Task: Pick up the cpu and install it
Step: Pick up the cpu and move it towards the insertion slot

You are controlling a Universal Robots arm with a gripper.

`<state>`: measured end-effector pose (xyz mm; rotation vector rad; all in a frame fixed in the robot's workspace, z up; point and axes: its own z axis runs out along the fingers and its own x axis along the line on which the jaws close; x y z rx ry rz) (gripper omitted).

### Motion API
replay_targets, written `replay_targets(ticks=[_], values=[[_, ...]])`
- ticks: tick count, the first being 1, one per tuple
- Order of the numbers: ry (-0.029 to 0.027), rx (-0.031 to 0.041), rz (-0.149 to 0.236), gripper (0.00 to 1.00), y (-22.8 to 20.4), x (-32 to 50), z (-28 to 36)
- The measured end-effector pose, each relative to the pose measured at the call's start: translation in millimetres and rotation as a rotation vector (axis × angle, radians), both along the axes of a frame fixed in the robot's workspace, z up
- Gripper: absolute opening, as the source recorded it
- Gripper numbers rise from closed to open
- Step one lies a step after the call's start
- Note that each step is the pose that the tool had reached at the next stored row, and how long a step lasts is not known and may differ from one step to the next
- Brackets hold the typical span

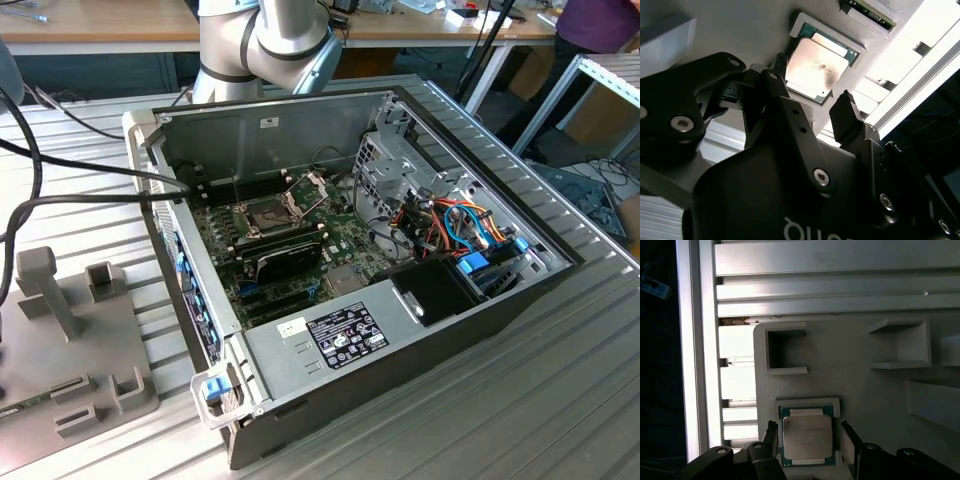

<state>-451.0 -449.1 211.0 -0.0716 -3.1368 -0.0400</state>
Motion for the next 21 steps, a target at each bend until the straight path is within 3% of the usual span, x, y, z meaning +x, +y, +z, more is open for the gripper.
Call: replay_targets(ticks=[4,10,11,14,21], values=[[0.0026,-0.007,0.0,0.62,0.0,0.0,-1.3],[0.0039,-0.0083,0.0,0.62,0.0,0.0,-4.4],[0.0049,-0.0107,0.0,0.62,0.0,0.1,-5.1],[0.0121,-0.0272,0.0,0.62,0.0,0.3,-6.3],[0.0123,-0.0278,0.0,0.62,0.0,1.5,-9.8]])
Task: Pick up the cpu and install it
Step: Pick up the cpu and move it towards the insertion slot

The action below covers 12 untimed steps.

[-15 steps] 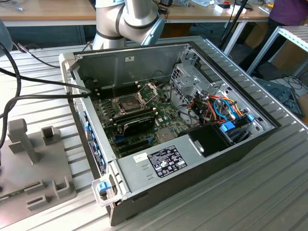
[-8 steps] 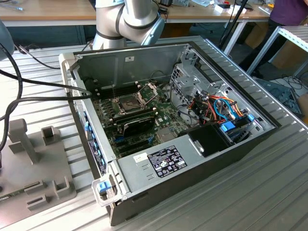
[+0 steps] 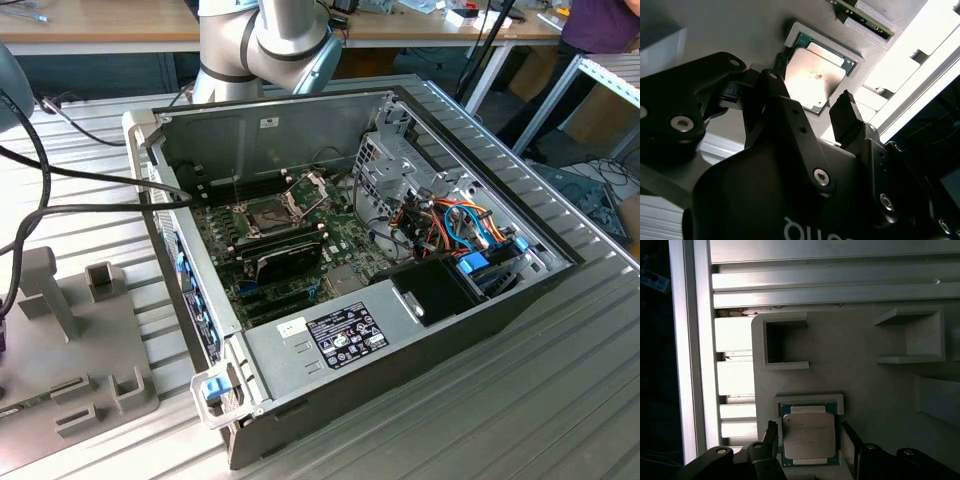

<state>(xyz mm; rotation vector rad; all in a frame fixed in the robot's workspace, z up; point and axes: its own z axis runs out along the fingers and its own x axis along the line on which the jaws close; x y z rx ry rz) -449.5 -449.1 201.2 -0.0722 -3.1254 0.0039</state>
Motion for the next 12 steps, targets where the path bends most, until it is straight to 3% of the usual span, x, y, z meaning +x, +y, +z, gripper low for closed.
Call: replay_targets(ticks=[12], values=[[0.0006,-0.0025,0.0,0.62,0.0,0.6,-4.5]])
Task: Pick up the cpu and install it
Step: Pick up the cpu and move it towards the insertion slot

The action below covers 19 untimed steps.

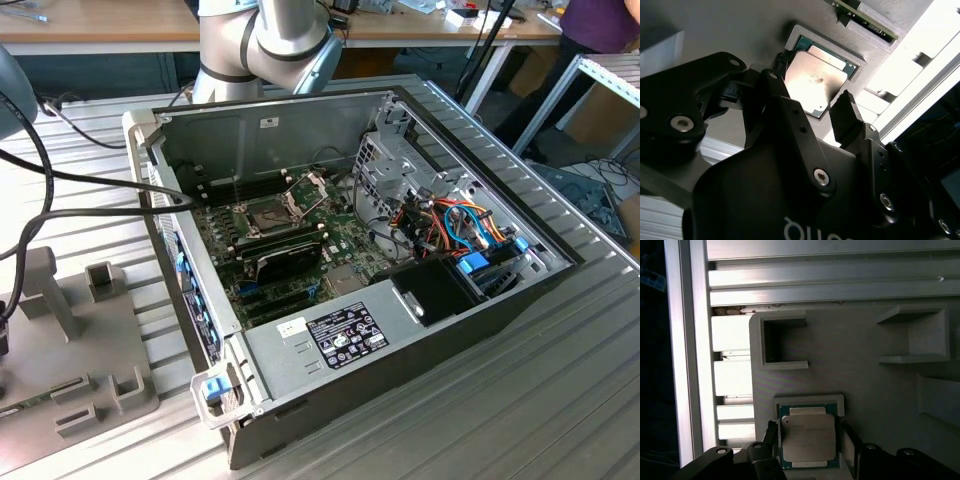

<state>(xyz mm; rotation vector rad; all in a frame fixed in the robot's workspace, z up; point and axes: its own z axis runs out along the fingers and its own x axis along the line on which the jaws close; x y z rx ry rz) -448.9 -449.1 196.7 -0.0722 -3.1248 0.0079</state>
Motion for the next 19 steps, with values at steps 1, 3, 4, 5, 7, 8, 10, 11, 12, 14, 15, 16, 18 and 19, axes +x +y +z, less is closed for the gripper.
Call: replay_targets(ticks=[1,3,4,5,7,8,10,11,12,14,15,16,18,19], values=[[0.0,0.0,0.0,0.62,0.0,0.0,0.0],[-0.0001,0.0001,0.0,0.62,0.0,0.0,-0.5],[0.0,0.0,0.0,0.62,0.0,0.0,-0.5],[0.0,0.0,0.0,0.62,0.0,0.0,-1.6],[-0.0001,0.0,0.0,0.62,0.0,0.0,-2.8],[0.0,0.0,0.0,0.62,0.0,0.0,-2.8],[-0.0001,0.0,0.0,0.62,0.0,0.0,-2.8],[-0.0001,0.0001,0.0,0.62,0.0,0.0,-2.9],[-0.0001,0.0001,0.0,0.62,0.0,0.0,-3.0],[0.0,0.0,0.0,0.62,0.0,0.0,-3.3],[0.0,0.0,0.0,0.62,0.0,0.0,-3.3],[0.0,0.0,0.001,0.62,0.0,0.0,-3.5],[0.0,0.0,0.007,0.62,0.0,0.0,-3.5],[0.0,0.0,0.01,0.62,0.0,0.0,-3.6]])
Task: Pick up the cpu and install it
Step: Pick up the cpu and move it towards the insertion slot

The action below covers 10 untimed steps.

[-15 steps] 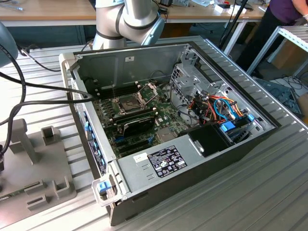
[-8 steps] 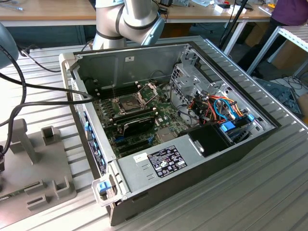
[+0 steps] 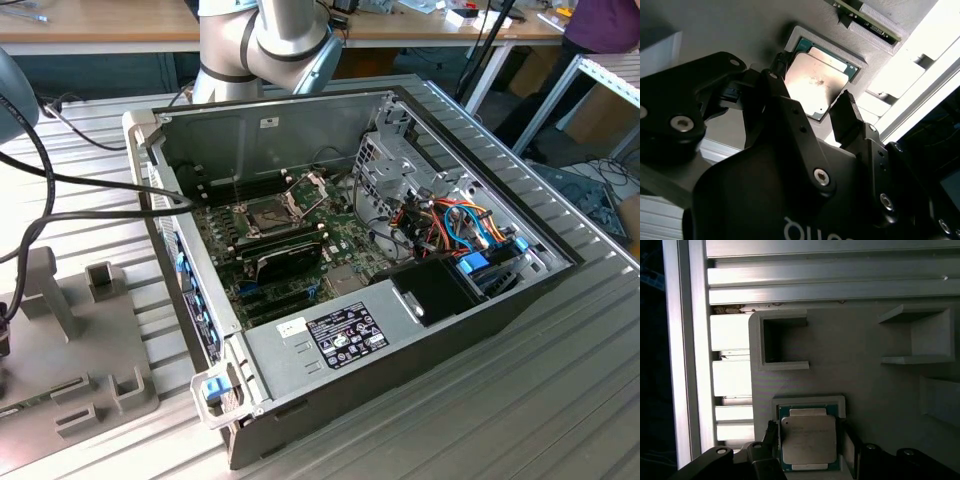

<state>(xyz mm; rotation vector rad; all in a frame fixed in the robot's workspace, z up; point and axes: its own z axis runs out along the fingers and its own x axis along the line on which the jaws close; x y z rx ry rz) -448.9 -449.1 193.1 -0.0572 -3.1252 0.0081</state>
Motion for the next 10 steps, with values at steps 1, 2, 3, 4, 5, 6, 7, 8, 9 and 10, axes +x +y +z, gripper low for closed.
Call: replay_targets(ticks=[1,2,3,4,5,6,7,8,9,10], values=[[0.0,0.0,0.004,0.62,0.0,0.0,0.0],[0.0,0.0,0.006,0.62,0.0,0.0,0.0],[0.0,0.0,0.006,0.62,0.0,0.0,0.0],[-0.0001,0.0,0.006,0.62,0.0,0.0,0.0],[0.0,0.0,0.007,0.62,0.0,0.0,0.0],[0.0,0.0,0.007,0.62,0.0,0.0,0.0],[0.0,0.0,0.007,0.62,0.0,0.0,0.0],[-0.0001,0.0,0.007,0.62,0.0,0.0,-0.1],[-0.0002,0.0001,0.007,0.62,0.0,0.0,-0.4],[-0.0002,0.0001,0.007,0.62,0.0,0.0,-0.5]])
